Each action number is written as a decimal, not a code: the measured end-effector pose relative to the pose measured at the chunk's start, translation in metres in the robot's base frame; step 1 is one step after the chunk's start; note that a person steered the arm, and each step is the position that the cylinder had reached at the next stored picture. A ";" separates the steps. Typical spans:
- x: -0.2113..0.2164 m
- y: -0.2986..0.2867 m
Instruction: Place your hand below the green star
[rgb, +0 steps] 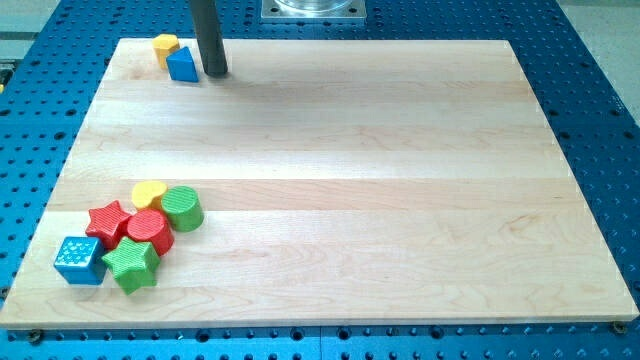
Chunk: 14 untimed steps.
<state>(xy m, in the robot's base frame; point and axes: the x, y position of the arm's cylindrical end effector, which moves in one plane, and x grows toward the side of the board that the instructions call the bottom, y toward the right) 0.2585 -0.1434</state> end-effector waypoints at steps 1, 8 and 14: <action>0.000 0.000; 0.030 -0.135; 0.051 -0.104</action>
<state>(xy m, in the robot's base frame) 0.3099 -0.2479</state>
